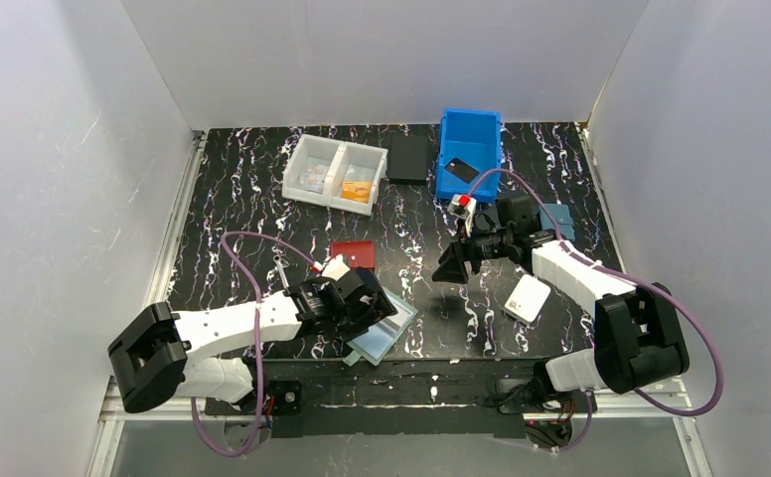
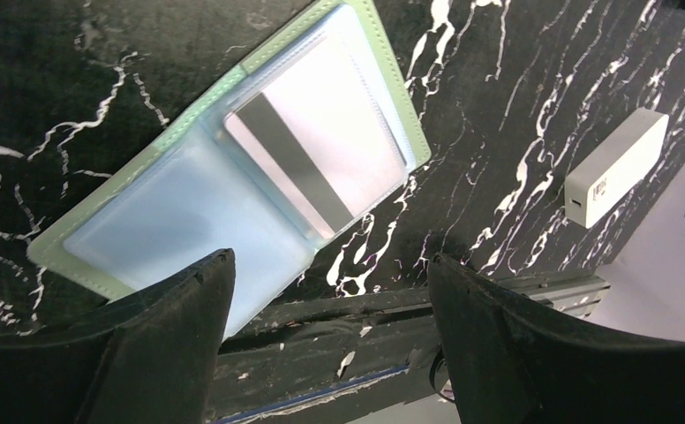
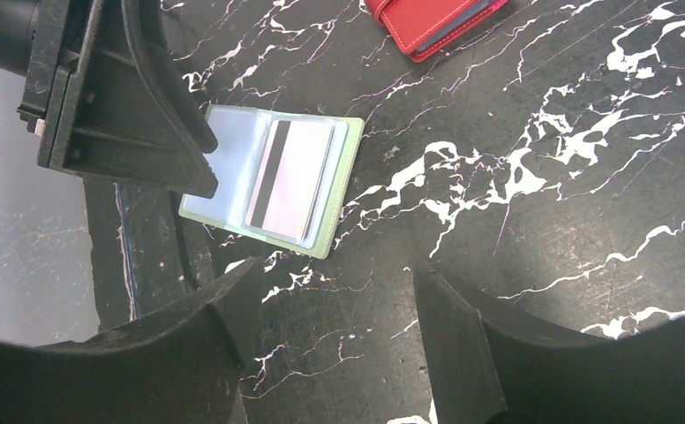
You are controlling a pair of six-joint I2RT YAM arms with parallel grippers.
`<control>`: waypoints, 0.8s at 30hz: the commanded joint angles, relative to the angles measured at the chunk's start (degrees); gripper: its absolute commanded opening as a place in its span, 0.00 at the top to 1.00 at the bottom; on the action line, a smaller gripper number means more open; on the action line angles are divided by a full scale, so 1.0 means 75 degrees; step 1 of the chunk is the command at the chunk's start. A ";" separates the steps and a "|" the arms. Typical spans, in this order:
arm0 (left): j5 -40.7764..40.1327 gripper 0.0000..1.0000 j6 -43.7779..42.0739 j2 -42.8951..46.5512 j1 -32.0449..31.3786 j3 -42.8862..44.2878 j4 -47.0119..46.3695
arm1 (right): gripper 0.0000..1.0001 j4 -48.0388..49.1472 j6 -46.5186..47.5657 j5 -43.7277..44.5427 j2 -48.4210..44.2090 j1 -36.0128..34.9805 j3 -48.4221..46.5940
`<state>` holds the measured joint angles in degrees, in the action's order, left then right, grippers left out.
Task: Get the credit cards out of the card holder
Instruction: Remove the credit card from the card holder.
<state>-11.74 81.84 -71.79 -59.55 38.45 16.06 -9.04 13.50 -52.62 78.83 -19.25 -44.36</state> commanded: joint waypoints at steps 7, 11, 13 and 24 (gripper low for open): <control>-0.0430 0.23 0.0662 -0.0377 -0.0191 0.0900 0.1573 | 0.28 0.0196 -0.0108 -0.0178 -0.0010 0.0059 -0.0203; -0.0441 0.31 0.0722 -0.0566 -0.0193 0.0928 0.1502 | 0.28 0.0218 -0.0170 -0.0213 0.0050 0.0059 -0.0214; -0.0479 0.35 0.0711 -0.0665 -0.0194 0.0936 0.1340 | 0.28 0.0225 -0.0181 -0.0210 0.0036 0.0059 -0.0206; -0.0668 0.43 0.0607 -0.1606 -0.0124 0.1356 0.0769 | 0.28 0.0243 -0.0194 -0.0184 0.0006 0.0059 -0.0193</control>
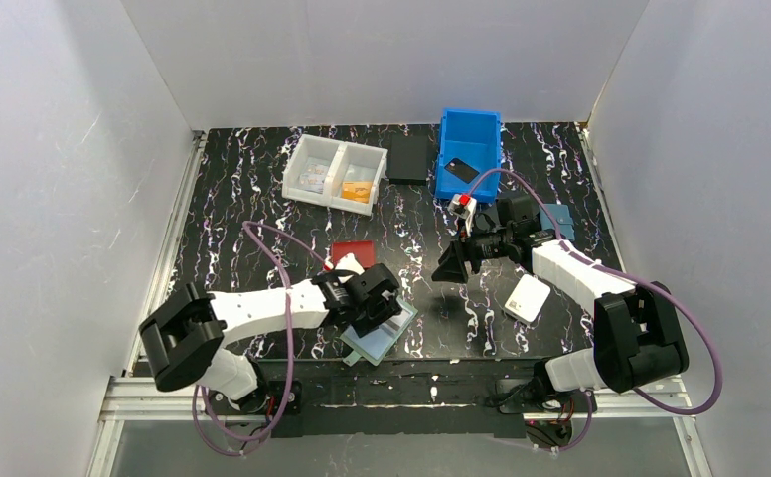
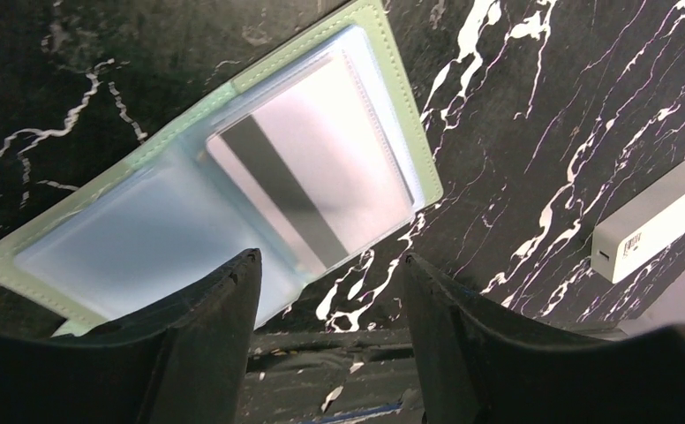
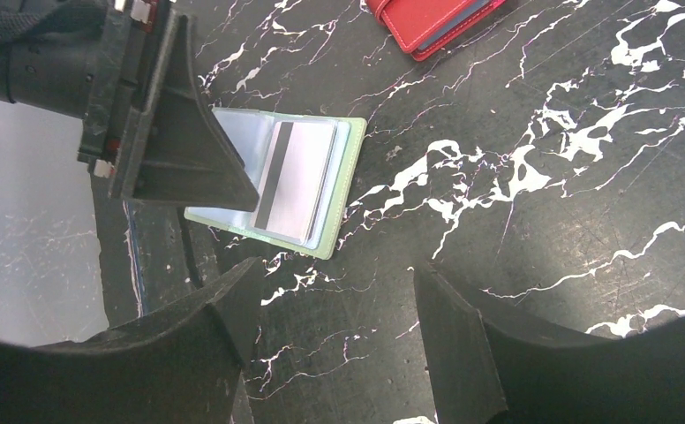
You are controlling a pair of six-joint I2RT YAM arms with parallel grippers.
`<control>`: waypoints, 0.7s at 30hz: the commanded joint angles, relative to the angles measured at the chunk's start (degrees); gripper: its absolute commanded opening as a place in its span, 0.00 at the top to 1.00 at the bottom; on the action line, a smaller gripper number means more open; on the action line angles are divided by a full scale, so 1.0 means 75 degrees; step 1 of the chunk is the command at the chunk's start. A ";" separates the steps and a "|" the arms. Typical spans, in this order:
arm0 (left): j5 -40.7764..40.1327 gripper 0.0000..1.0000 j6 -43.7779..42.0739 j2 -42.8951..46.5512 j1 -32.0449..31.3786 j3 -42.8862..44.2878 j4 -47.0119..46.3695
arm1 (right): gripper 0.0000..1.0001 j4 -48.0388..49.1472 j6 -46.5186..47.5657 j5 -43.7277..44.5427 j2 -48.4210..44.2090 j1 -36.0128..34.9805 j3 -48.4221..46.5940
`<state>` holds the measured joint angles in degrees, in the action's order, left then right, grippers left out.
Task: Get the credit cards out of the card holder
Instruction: Remove the credit card from the card holder.
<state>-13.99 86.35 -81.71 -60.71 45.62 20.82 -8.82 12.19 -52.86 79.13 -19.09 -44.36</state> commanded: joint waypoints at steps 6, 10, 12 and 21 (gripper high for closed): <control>-0.0265 0.43 0.0053 -0.0771 0.0091 0.0608 0.0365 | 0.28 0.0214 -0.0024 -0.0147 -0.0051 0.0038 -0.0201; -0.0233 0.43 -0.0023 -0.0901 0.0139 0.0670 0.0469 | 0.28 0.0215 -0.0037 -0.0126 -0.0038 0.0038 -0.0191; -0.0210 0.43 -0.0210 -0.0945 0.0224 0.0682 0.0488 | 0.28 0.0224 -0.0056 -0.0124 -0.0028 0.0038 -0.0191; 0.1177 0.56 -0.3641 -0.1457 0.1087 0.0940 -0.0338 | 0.28 0.0293 -0.0137 -0.0133 -0.0025 0.0038 -0.0153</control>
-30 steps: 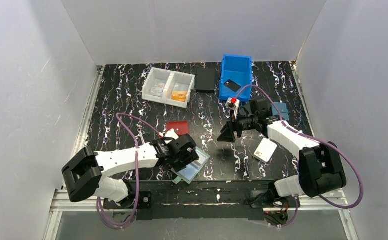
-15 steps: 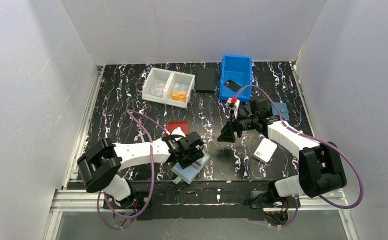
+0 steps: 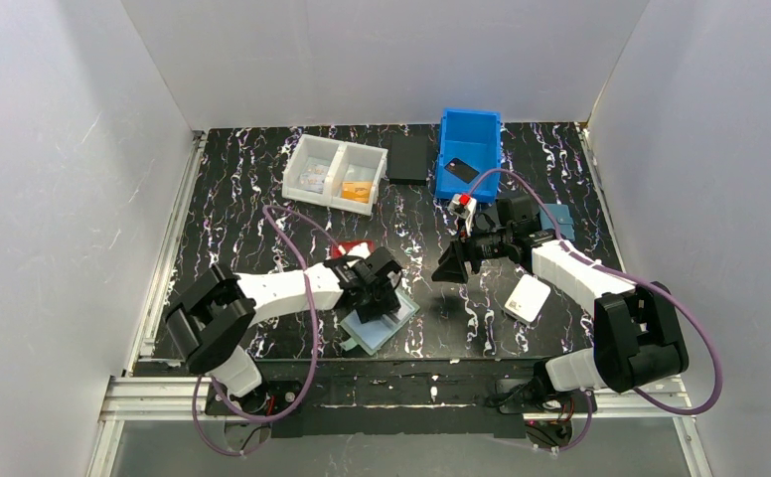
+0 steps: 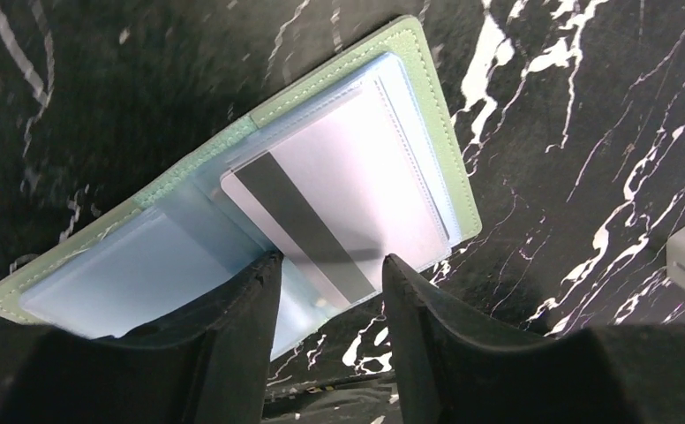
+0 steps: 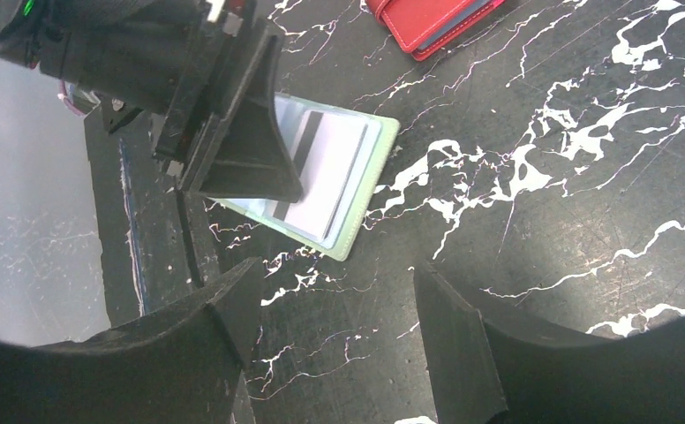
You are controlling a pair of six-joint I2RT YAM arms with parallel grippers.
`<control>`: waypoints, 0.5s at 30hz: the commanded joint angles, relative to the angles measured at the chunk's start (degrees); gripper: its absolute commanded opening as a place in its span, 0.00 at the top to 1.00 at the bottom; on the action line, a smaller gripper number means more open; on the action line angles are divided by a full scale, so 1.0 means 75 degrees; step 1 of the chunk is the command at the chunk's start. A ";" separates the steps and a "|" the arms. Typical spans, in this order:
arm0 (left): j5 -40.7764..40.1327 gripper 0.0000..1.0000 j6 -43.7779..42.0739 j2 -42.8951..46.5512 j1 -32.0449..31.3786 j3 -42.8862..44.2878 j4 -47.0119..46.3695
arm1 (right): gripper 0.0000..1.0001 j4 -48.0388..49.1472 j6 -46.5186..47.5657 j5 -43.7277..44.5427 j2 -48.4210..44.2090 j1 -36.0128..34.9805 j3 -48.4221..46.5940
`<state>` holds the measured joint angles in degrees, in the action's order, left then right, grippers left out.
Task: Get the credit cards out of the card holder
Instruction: Remove the credit card from the card holder.
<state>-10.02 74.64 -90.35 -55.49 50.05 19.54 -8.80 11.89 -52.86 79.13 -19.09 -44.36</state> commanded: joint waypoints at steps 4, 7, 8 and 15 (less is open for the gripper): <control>0.1463 0.57 -0.3508 -0.0487 0.0567 0.0515 -0.0472 | 0.28 0.0609 -0.0414 -0.0218 -0.0003 0.0025 0.0009; 0.1765 0.57 -0.4126 -0.0454 0.0608 0.0607 -0.0696 | 0.29 0.1100 -0.0865 -0.0238 0.0007 -0.0035 0.0237; 0.1715 0.56 -0.4202 -0.0361 0.0607 0.0620 -0.0753 | 0.29 0.1426 -0.1109 -0.0210 0.0001 -0.0053 0.0346; 0.1125 0.54 -0.3796 0.1456 0.0605 -0.0669 -0.2266 | 0.31 0.2726 -0.2852 0.0324 0.0145 -0.0228 0.0876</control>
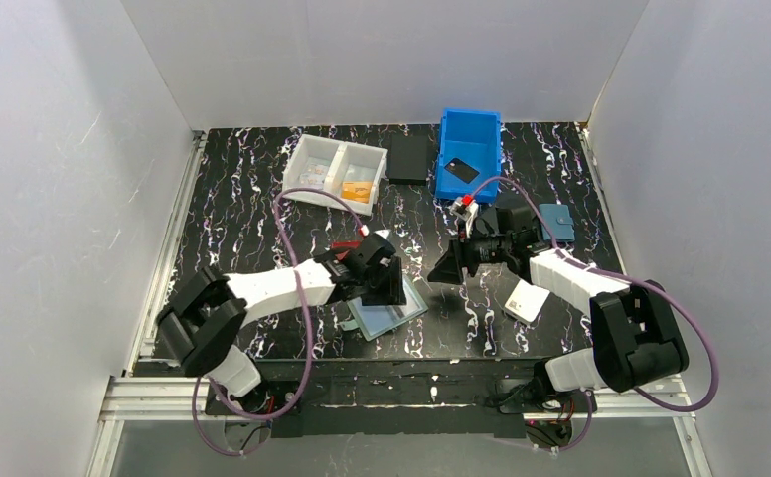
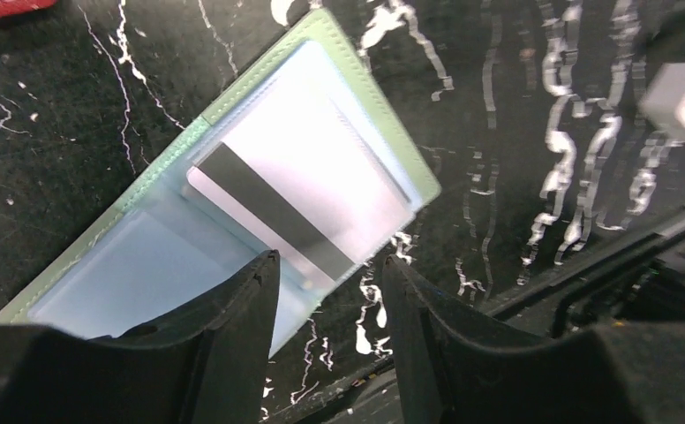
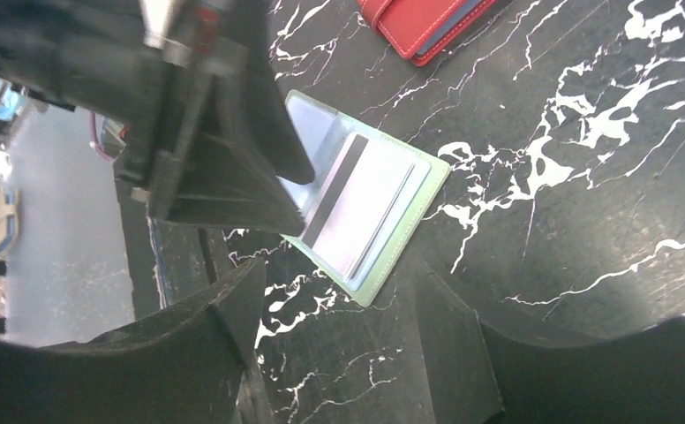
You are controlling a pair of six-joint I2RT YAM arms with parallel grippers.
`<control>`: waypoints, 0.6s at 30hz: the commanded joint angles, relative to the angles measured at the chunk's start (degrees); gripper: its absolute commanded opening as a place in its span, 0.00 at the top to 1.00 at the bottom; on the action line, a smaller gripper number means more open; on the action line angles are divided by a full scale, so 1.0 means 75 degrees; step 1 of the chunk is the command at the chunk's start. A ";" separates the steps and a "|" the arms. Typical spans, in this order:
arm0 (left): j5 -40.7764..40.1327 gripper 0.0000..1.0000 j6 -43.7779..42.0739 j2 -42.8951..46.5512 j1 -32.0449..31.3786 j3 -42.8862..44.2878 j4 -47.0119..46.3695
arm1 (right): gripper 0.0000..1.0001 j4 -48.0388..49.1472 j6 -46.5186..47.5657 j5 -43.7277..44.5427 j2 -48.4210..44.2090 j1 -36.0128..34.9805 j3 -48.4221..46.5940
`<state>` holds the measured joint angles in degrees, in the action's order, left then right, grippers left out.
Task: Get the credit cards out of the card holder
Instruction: Remove the credit card from the card holder.
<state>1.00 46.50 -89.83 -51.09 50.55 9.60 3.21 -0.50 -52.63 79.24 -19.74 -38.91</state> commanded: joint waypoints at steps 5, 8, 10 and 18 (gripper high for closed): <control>-0.0738 0.41 0.0671 0.2872 0.0021 -0.2157 -0.1816 | 0.32 0.1502 -0.2301 0.0928 0.0419 -0.0504 0.0230; -0.1150 0.14 0.1086 0.3652 0.0043 -0.2680 -0.1888 | 0.32 0.1528 -0.2800 0.1155 0.0637 -0.0830 0.0149; -0.1463 0.02 0.1573 0.4095 0.0056 -0.3018 -0.1904 | 0.32 0.1502 -0.3014 0.1234 0.0769 -0.1023 0.0073; -0.1156 0.04 0.1449 0.5434 0.0119 -0.3833 -0.2782 | 0.34 0.1203 -0.3231 0.1530 0.1163 -0.1536 -0.0154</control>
<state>-7.14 57.66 -51.91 -50.41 22.54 -7.22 11.86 -22.74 -43.14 86.61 -29.73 -37.68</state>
